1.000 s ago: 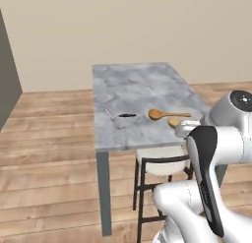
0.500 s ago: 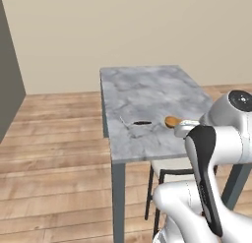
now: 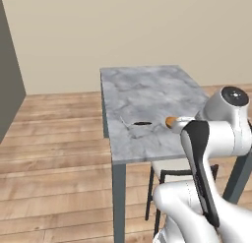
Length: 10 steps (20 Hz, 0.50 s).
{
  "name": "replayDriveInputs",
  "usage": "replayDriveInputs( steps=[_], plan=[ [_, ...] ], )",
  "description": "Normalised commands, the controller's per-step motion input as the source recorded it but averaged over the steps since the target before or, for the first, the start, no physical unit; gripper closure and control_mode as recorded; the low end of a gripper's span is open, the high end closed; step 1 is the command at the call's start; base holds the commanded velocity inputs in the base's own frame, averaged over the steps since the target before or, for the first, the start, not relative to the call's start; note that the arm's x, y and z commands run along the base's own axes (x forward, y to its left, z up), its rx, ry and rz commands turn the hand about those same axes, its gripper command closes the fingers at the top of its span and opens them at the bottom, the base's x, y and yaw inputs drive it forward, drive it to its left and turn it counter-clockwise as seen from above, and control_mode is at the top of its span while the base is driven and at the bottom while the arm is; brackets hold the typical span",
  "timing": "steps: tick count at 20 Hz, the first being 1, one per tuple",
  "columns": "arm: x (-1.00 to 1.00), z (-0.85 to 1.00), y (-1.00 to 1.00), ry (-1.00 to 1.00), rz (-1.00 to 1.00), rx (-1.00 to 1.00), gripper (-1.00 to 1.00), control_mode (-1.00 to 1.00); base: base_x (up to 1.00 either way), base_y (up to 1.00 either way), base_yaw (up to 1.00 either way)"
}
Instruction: Pick up the metallic utensils from the counter and place them in the open drawer. Make sure not to pick up any wooden utensils.
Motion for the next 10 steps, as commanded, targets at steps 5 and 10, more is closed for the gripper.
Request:
replayDriveInputs(
  steps=[5,10],
  plan=[
    [0.53,0.0,-0.04,0.1,0.32,0.0,-1.0,-1.0,0.0,0.0,0.0],
    [0.39,0.0,0.0,0.05,0.57,0.0,-1.0,-1.0,0.0,0.0,0.0]
  ],
)
